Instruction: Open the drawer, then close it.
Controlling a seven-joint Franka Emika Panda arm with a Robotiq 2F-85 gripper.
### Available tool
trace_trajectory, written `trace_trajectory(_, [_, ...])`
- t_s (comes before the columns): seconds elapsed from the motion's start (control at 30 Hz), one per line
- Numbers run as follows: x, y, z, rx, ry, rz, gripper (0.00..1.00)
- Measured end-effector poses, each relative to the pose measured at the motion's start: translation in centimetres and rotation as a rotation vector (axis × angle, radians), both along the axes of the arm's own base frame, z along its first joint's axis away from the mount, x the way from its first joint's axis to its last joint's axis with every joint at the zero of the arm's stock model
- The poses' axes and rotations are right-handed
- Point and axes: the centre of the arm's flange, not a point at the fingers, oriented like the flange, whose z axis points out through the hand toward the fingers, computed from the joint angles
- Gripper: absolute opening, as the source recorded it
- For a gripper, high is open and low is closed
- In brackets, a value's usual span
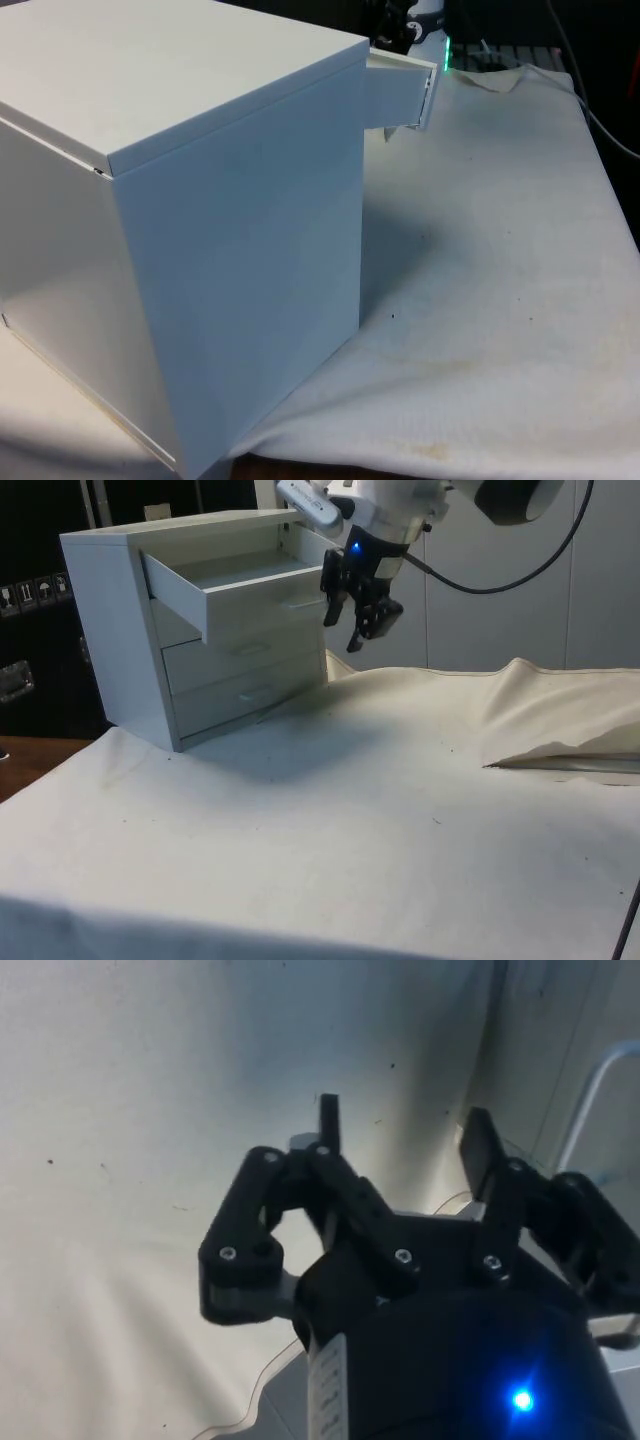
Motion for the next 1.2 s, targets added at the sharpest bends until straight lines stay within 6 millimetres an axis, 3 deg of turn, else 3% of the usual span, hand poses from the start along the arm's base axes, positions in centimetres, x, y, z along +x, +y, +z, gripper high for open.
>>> trace_trajectory(0.13, [0.0, 0.1, 0.0, 0.000, 0.000, 0.002, 0.34])
trace_trajectory(0.17, [0.0, 0.1, 0.0, 0.000, 0.000, 0.002, 0.34])
trace_trajectory(0.2, [0.0, 0.1, 0.0, -0.001, 0.000, 0.003, 0.23])
trace_trajectory(0.37, [0.0, 0.1, 0.0, -0.001, -0.001, 0.003, 0.00])
trace_trajectory(1.2, [2.9, -3.0, 3.0, -0.052, -0.055, -0.011, 0.00])
